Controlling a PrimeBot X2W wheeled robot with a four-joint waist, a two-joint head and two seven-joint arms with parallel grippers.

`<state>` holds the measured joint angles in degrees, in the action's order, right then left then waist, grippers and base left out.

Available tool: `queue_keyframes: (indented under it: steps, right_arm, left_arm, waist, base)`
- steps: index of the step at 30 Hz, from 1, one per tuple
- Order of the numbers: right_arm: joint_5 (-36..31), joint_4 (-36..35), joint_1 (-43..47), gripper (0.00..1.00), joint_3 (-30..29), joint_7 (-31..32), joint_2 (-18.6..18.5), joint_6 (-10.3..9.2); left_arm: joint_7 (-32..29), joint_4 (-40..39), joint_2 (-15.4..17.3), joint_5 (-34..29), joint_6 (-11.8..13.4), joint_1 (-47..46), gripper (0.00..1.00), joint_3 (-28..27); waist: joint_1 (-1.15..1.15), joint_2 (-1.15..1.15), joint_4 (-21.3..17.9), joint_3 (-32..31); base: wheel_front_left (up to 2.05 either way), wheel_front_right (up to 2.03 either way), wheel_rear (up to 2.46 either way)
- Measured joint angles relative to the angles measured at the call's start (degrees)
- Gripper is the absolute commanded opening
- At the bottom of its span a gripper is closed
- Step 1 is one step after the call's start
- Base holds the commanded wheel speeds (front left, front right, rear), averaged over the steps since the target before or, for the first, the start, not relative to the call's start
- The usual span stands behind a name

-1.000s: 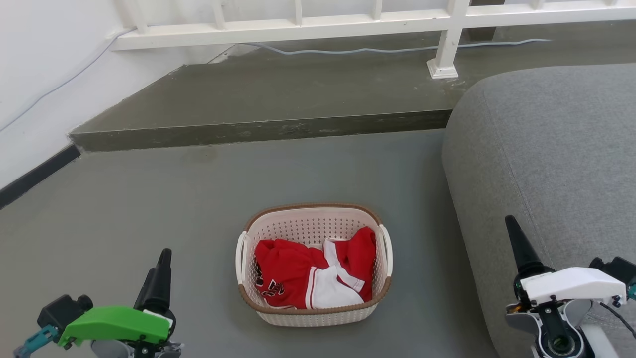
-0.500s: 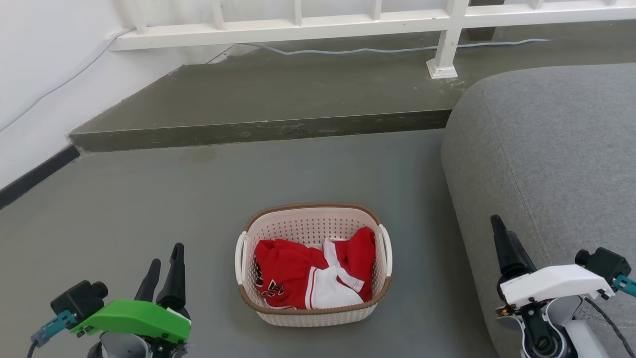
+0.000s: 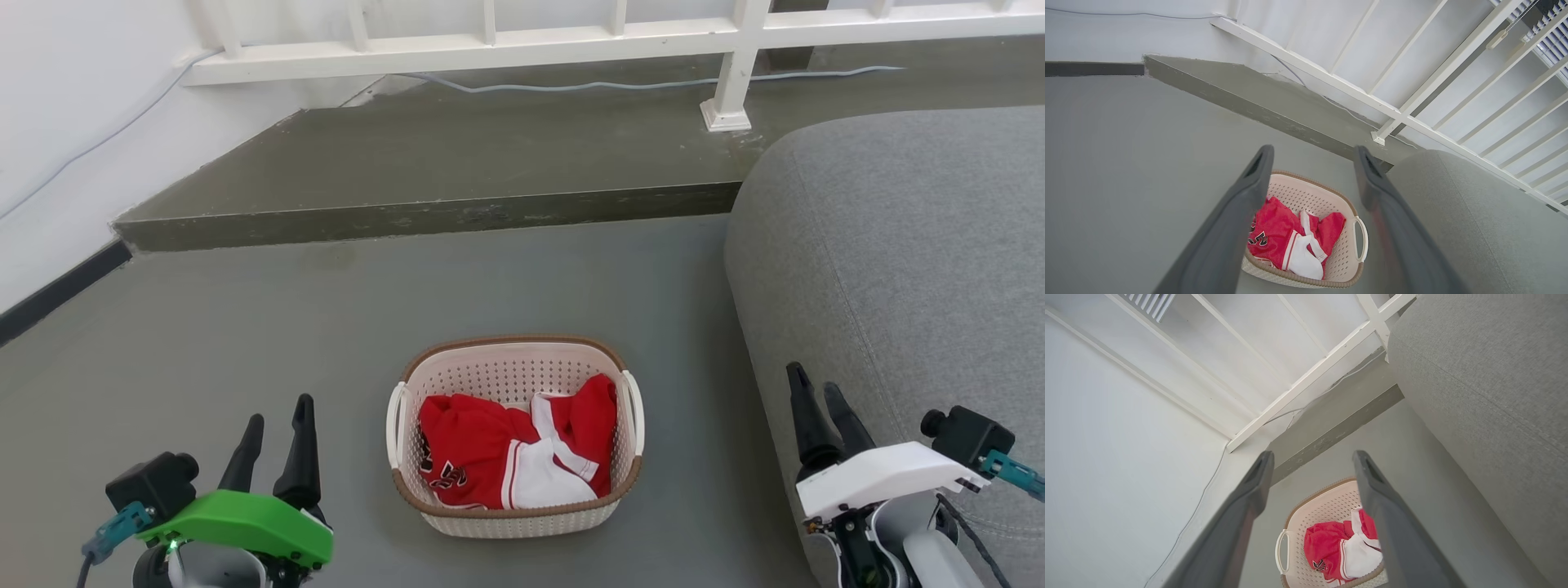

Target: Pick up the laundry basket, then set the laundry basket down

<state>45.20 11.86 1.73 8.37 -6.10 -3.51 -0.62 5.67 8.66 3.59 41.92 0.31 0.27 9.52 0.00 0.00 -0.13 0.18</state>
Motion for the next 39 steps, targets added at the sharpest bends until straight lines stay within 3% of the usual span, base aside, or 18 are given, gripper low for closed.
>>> queue_keyframes:
  steps: [39]
  right_arm:
    - [-28.18,-4.42,2.16,1.0,6.9,-6.39,0.0,-4.09]
  left_arm:
    - [6.7,-4.69,-0.13,-26.28,4.76,2.82,1.0,4.53]
  waist:
    - [0.0,0.0,-0.09,-0.86]
  base:
    - [0.0,0.0,0.0]
